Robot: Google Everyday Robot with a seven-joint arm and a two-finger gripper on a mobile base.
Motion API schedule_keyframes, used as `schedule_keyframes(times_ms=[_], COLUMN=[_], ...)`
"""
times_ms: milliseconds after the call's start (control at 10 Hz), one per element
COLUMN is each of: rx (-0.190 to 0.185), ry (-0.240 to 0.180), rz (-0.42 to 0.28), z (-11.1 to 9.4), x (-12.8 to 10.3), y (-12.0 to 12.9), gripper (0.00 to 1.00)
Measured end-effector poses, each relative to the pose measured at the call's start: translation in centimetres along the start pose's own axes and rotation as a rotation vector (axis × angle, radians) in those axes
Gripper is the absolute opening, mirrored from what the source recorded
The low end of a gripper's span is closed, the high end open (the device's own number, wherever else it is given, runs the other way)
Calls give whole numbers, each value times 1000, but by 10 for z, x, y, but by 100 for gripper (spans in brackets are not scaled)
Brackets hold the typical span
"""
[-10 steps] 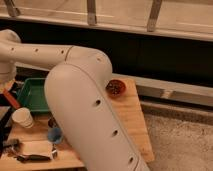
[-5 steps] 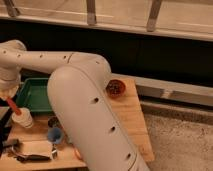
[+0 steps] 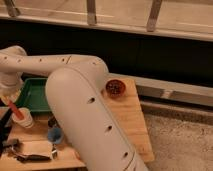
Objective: Place pepper in paper cup
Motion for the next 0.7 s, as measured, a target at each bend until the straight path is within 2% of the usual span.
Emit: schedule_keyframes(times_ms=[700], rx=[1], ry=[-4], rz=[4], z=[-1], x=[1], y=[-3], gripper=[66])
